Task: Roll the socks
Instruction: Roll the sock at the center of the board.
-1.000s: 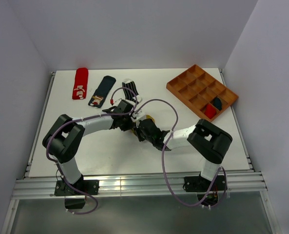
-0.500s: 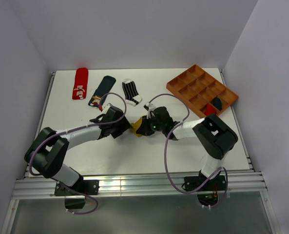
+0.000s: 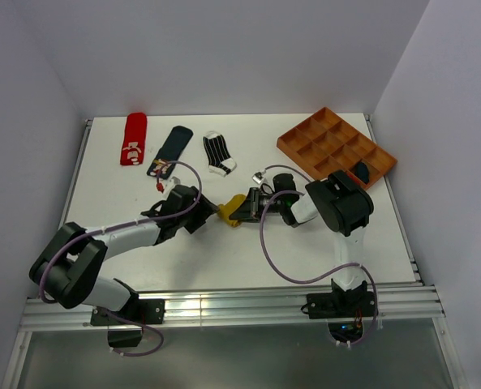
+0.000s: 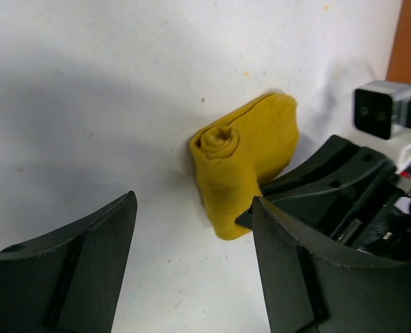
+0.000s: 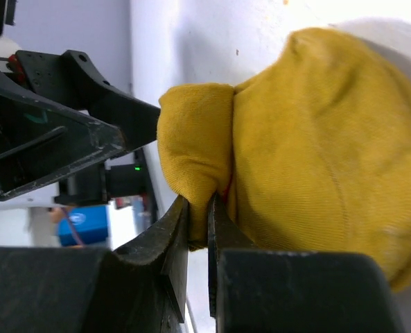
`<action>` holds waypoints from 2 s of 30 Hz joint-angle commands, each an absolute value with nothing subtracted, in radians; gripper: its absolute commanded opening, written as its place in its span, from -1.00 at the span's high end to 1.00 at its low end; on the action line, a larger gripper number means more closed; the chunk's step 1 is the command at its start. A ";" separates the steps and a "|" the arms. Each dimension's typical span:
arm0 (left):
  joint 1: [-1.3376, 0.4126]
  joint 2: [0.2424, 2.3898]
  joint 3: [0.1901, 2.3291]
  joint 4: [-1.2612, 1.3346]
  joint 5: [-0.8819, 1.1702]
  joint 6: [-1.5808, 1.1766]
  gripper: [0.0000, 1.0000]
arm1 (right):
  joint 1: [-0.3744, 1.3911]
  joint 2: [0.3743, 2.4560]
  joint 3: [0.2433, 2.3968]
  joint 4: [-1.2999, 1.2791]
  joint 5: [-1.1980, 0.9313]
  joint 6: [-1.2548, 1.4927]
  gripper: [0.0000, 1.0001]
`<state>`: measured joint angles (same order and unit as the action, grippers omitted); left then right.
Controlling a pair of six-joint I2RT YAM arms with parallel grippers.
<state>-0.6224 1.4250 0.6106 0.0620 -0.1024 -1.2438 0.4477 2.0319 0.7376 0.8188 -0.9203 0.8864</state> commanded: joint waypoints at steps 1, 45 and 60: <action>-0.621 1.450 0.621 0.170 -0.086 -1.282 -0.43 | 0.436 2.069 0.712 0.945 -0.988 1.012 1.00; -0.650 1.740 0.831 -0.072 -0.124 -1.243 0.99 | 0.434 1.951 0.696 0.592 -0.828 0.732 0.24; -0.675 1.747 0.905 -0.161 -0.140 -1.178 0.99 | 0.632 1.490 0.664 0.253 -0.233 0.267 -0.13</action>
